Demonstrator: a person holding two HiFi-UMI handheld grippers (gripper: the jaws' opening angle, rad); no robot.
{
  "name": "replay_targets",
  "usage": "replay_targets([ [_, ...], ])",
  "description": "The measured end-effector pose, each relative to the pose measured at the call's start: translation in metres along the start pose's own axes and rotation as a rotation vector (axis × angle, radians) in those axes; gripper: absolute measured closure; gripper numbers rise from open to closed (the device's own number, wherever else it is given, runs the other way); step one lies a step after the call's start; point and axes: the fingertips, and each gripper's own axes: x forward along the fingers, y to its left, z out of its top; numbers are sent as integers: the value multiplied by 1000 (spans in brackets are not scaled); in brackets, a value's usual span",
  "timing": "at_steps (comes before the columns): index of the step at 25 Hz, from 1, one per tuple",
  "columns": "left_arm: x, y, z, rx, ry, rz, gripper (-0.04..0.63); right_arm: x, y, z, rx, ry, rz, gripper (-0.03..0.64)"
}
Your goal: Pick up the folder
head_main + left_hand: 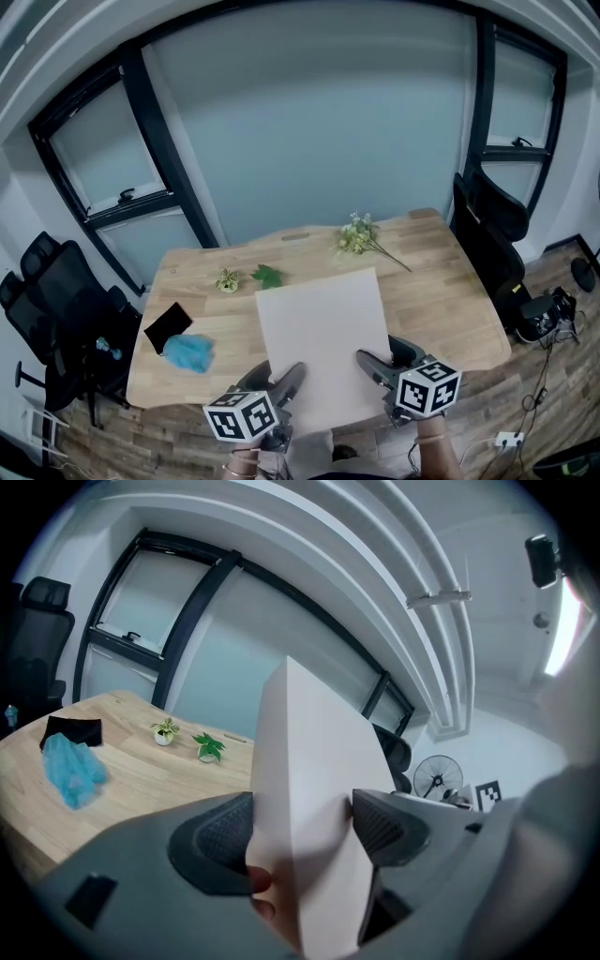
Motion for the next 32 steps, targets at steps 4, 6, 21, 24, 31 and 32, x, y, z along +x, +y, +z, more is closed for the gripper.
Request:
replay_targets([
  [4,-4,-5,2,2,-11,4,267,-4,3,4,-9,-10,3,296],
  [6,-7,-6,5,12,-17,8,267,-5,5,7,-18,-14,4,296],
  [21,-24,3,17,29,-15,-30,268,-3,32,17,-95,-45,-13,298],
  [24,-33,5,19,40,-13,-38,268,-4,42,18,-106,-43,-19,299],
  [31,-53,10,21,57,-14,-48,272,-9,63,13,-115,-44,-34,301],
  [32,-56,11,19,55,-15,-48,272,-10,66,12,-119,-44,-35,301],
])
